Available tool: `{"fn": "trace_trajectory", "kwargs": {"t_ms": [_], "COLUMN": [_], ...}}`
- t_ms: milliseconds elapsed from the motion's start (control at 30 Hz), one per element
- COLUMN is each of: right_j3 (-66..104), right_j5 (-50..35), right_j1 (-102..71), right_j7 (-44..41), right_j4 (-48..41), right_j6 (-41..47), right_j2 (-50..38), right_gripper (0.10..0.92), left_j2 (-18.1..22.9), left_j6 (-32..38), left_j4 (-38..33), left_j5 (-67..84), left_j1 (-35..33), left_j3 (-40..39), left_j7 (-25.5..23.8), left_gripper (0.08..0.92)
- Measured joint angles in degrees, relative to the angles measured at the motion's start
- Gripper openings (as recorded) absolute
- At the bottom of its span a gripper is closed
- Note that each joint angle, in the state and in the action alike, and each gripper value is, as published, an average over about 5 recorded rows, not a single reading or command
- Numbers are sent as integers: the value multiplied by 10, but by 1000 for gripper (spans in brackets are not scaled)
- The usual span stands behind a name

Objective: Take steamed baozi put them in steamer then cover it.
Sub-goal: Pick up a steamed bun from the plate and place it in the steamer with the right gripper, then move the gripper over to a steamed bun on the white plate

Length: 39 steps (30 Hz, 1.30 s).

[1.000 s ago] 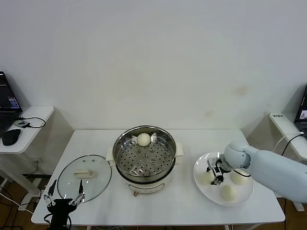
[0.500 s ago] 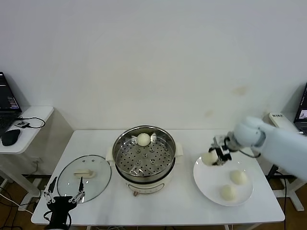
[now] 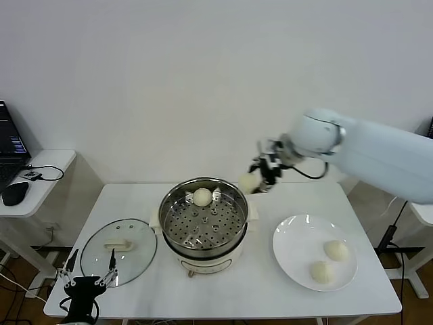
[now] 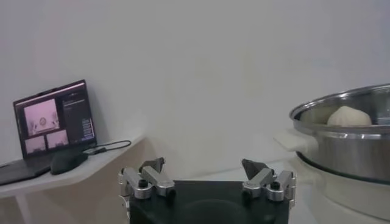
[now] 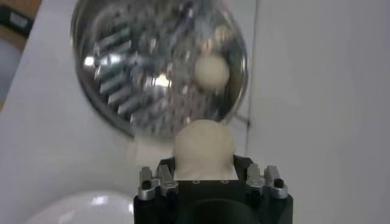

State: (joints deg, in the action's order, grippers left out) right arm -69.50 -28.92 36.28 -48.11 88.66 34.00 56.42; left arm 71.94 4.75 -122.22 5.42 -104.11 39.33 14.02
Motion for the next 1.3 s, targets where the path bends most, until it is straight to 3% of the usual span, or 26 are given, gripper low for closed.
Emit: {"fn": "trace_trajectory", "kwargs": {"t_ms": [367,800,1100,1300], "right_j3": [-21,-28,-26,-22], "right_j5": [-40,-39,-27,-17], "right_j1": [-41,-100,-115,-93], "right_j7": [41,67,72,49], "right_j4": [-78,-151,-178,-167], "right_j6": [49,67,72,68], "right_j2": [138,225,246,228], "right_gripper": [603,613,804,822], "left_j2": [0,0,2,2], "left_j6": [-1,-1,0,0], "left_j4": [-3,2,2,-2], "left_j5": [12,17,19,19], "left_j1": [3,8,10,10], "left_j3": [15,19,21,21], "left_j7": [0,0,1,0], "left_gripper": [823,823,823,823]}}
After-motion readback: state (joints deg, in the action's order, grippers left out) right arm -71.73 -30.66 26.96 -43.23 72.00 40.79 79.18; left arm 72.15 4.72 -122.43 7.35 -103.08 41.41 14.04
